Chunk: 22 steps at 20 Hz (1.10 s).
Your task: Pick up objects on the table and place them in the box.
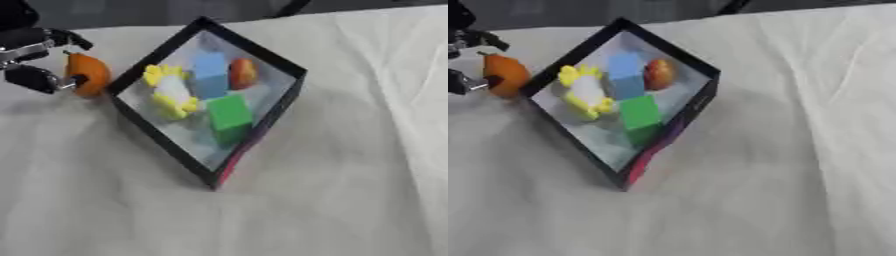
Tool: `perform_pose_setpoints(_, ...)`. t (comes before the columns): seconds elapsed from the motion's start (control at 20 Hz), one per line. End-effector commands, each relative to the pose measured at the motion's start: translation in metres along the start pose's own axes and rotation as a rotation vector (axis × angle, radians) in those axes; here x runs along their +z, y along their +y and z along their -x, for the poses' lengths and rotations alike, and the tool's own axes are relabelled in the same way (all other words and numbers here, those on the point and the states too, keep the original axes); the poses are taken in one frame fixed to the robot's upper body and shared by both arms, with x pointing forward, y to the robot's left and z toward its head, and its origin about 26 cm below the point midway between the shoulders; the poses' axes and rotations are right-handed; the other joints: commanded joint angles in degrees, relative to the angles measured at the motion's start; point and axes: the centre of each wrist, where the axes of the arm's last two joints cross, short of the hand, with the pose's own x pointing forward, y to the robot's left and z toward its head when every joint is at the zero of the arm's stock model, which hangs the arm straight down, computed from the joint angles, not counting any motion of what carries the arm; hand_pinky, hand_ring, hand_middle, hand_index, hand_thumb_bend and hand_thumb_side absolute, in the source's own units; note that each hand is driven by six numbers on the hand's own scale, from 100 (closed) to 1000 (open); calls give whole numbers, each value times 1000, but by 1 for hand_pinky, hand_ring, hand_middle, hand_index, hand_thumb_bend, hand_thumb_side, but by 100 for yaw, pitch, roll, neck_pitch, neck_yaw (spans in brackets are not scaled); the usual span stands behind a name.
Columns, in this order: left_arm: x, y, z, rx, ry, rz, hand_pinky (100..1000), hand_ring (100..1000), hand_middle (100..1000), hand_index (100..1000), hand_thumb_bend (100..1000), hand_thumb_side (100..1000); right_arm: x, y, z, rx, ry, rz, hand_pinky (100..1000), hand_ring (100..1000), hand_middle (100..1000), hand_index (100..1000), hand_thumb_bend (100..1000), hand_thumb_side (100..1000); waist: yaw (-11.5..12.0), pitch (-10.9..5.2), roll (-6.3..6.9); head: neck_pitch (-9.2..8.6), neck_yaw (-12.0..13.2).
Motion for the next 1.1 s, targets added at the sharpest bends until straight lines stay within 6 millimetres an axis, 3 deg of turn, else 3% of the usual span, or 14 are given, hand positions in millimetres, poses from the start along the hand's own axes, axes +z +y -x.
perform_pose_setpoints(0.05,7,17,2,-60,18,-21,979,992,838,939,331,566,-3,-7,-10,37,-20,3,950,641,570,788,100,550,-14,9,60,-105,25)
perform_pose_setpoints(0.2,6,15,3,-90,50,-20,978,991,838,933,366,492,-3,-7,-10,37,-19,3,951,641,570,788,100,551,-32,21,80,-139,40)
perform_pose_setpoints(0.3,5,14,3,-110,65,-16,975,989,836,929,404,368,-3,-7,-10,38,-17,4,951,641,570,788,100,552,-34,23,86,-139,45)
perform_pose_setpoints(0.5,5,11,4,-134,90,-15,968,980,826,916,399,241,-2,-7,-9,37,-14,4,951,642,570,788,100,552,-28,19,86,-138,60)
perform_pose_setpoints(0.6,5,10,5,-138,106,-23,964,977,824,910,386,246,-2,-7,-9,36,-14,3,951,642,569,788,100,551,-25,18,79,-141,69)
perform_pose_setpoints(0.65,4,9,5,-138,113,-29,956,970,814,893,313,257,-3,-7,-9,36,-15,2,951,642,568,788,100,550,-24,19,74,-143,76)
perform_pose_setpoints(0.8,3,7,5,-135,125,-45,932,951,785,819,256,260,-2,-7,-9,36,-15,2,951,642,568,789,100,550,-19,19,61,-137,87)
perform_pose_setpoints(1.1,-1,6,2,-131,113,-70,860,855,662,662,100,233,-2,-7,-8,32,-13,-3,953,645,570,790,100,548,-6,-9,48,-111,100)
